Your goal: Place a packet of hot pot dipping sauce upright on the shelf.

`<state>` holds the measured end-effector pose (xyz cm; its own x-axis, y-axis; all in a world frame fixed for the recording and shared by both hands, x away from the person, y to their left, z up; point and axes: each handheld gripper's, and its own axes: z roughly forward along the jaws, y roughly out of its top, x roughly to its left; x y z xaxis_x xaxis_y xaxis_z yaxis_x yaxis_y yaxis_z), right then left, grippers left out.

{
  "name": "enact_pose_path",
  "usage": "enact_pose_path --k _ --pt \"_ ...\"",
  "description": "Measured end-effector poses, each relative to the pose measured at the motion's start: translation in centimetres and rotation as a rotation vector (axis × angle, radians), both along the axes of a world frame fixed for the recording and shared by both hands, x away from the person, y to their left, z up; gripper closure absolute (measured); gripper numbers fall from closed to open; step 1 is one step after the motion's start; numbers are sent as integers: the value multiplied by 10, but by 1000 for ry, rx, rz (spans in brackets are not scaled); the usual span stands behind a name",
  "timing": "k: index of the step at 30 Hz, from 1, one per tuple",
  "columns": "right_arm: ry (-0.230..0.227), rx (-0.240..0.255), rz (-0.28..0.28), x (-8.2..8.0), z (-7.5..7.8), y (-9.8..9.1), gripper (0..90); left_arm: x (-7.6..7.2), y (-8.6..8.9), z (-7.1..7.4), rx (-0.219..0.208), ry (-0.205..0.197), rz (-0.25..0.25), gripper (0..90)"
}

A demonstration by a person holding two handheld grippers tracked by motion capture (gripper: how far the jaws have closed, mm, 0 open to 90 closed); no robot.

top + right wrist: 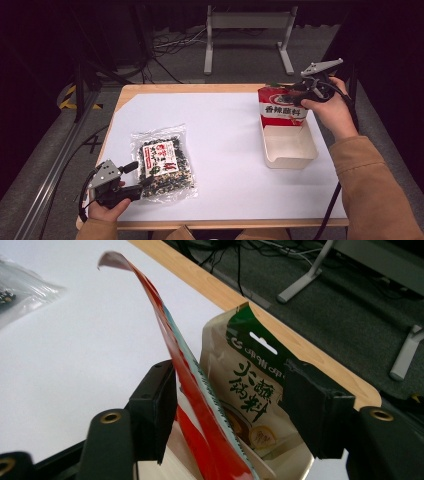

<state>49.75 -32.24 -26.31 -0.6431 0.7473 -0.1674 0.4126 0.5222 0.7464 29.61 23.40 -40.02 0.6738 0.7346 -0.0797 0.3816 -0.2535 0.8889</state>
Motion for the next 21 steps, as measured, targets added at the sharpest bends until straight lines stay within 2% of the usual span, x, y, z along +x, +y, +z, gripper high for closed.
enact_pose_path --k 6,10,21 --pt "-46 18 21 -9 7 4 332 0 0 0 2 0 -1 291" --pt "-89 53 34 -18 17 4 319 0 0 0 -4 1 0 290" --pt "-139 91 64 -46 30 5 282 0 -1 0 -9 7 0 289"
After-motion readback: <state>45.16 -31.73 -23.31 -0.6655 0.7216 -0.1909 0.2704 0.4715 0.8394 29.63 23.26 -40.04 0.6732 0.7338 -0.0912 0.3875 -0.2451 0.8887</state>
